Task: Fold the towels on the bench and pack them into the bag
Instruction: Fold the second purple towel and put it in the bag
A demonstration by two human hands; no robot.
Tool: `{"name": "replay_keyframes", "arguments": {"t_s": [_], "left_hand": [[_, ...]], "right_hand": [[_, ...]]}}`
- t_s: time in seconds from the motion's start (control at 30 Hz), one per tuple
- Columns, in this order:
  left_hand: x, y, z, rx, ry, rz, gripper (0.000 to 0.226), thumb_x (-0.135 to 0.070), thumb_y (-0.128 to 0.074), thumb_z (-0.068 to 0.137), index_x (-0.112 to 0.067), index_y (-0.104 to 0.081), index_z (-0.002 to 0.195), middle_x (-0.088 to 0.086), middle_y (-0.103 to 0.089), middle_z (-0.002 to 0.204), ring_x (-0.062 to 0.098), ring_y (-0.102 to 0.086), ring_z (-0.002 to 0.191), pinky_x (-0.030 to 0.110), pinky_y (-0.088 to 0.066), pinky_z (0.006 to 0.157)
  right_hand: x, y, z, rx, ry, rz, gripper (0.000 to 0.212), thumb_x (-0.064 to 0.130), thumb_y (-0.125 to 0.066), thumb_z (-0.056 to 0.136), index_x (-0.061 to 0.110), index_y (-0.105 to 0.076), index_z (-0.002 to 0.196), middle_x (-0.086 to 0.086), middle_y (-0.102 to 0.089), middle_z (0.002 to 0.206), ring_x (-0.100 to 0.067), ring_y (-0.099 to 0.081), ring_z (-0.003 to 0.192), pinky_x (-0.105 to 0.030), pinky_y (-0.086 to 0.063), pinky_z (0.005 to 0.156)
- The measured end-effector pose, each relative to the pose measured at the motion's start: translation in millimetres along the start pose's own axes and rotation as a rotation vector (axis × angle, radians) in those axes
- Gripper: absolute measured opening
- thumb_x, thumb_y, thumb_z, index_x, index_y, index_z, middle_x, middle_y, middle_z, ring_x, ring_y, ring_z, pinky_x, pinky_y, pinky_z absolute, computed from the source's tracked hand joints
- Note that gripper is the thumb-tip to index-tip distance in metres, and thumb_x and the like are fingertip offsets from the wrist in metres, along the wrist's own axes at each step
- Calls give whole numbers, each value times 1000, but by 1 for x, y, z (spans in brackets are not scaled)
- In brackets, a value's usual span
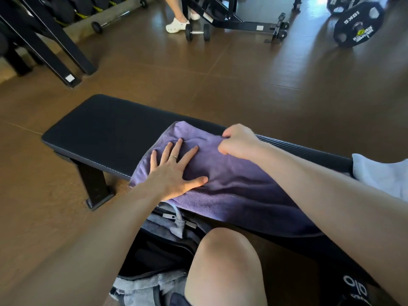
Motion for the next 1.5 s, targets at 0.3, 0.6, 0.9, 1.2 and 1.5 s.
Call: {"name": "replay_keyframes", "arguments": {"t_s": [0.3,0.6,0.9,1.2,1.5], "left_hand": [[4,-8,10,-171,21,12,91,-91,-6,76,-50,13,155,-3,13,169,17,13,156,54,8,124],[3,-8,9,-203,25,-3,94,-88,-14,82,-41,21,156,1,13,169,17,8,156,52,7,124],[0,-5,6,-224,29,-27,92,-88,-19,83,-47,26,152,5,9,170,21,0,157,52,6,125],[1,-8,8,-203,38,9,90,-89,-7,78,-47,18,154,3,8,170,18,9,156,54,6,124],[1,-7,8,-180,36,40,85,-88,-5,81,-51,13,155,-3,15,169,17,14,155,54,7,123]], "right_hand": [[21,5,35,412,-110,405,15,33,-68,76,19,-66,71,-2,-60,71,-23,-55,69,-29,-47,66],[32,-14,66,626,-253,861,33,41,-55,96,13,-56,79,-12,-58,77,-27,-54,67,-33,-49,68],[29,-19,91,404,-270,868,6,5,-69,84,5,-64,86,-14,-64,87,-27,-61,82,-36,-50,80],[44,-7,109,264,-127,377,19,20,-76,77,8,-66,89,-11,-65,85,-28,-62,75,-29,-49,65],[70,0,120,213,86,-29,18,22,-63,94,13,-65,110,-6,-56,104,-24,-52,89,-32,-48,77]]}}
Point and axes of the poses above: each hand's wrist, its own z-axis towards the middle knuckle, its own y-axis out of the back of the hand, x = y × z, the point moved 3 cm from there along z, towards the middle knuckle
